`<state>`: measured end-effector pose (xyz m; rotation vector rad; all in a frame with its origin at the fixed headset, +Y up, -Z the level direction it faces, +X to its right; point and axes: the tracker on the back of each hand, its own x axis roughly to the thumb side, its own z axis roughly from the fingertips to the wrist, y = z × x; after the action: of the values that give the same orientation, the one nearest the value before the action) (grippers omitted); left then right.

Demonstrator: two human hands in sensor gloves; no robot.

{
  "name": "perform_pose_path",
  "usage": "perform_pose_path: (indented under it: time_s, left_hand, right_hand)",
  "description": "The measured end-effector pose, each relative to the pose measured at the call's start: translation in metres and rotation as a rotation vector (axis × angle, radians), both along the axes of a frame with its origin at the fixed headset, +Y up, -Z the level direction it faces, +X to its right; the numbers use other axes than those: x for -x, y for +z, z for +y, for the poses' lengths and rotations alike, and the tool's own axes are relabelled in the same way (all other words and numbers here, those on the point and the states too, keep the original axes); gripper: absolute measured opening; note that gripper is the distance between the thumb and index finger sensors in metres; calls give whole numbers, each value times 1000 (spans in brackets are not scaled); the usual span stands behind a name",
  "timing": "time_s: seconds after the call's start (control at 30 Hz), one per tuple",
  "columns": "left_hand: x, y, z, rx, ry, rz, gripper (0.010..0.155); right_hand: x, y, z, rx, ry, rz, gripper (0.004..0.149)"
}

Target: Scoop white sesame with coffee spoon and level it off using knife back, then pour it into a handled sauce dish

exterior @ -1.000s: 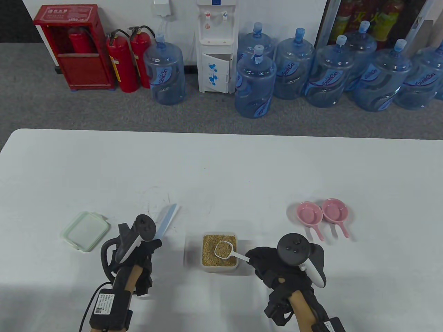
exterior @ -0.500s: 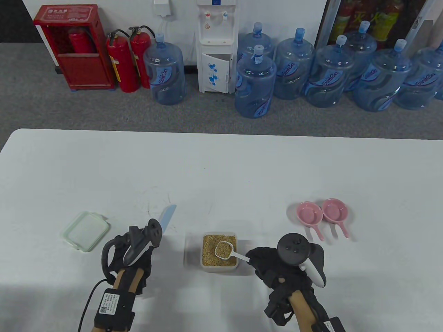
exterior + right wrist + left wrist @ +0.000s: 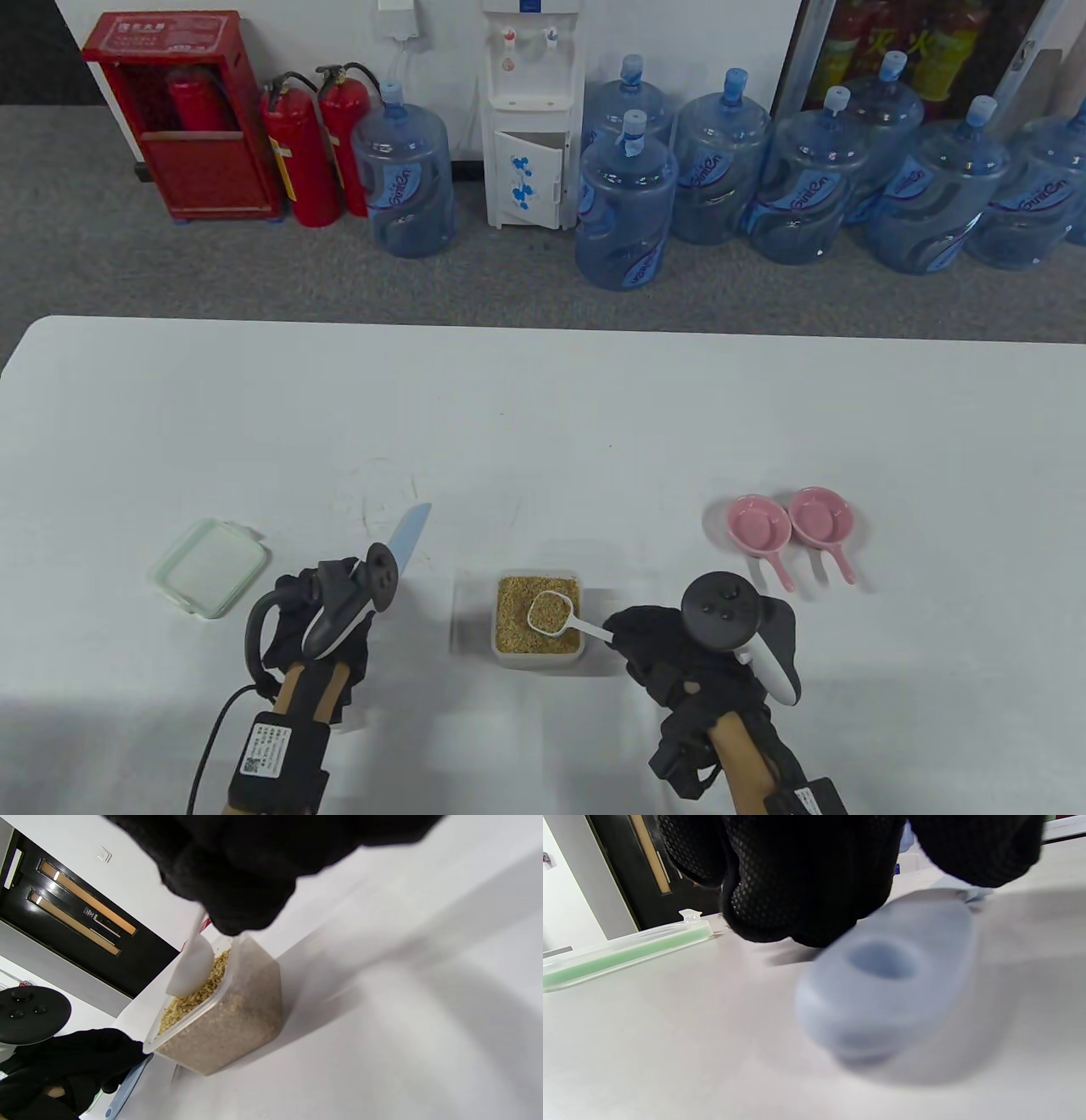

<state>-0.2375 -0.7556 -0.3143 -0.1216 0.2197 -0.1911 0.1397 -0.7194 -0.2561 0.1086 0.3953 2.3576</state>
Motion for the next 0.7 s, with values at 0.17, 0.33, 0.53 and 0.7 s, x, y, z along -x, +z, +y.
perform_pose_path:
  time_s: [0.17, 0.33, 0.53, 0.7]
  left_hand:
    - [-5, 9, 22, -100, 76, -30, 57]
    - [-13, 24, 45, -315, 173, -115, 61]
    - [-17, 30, 44, -280, 251, -217, 77]
    - [-17, 27, 35, -187, 325, -247, 82]
  right_hand:
    - [0, 0, 0, -1, -4, -1, 41]
    - [-1, 0, 0, -2, -7, -1, 41]
    - [-1, 0, 0, -4, -16, -3, 41]
    - [-2, 0, 0, -3, -25, -6, 41]
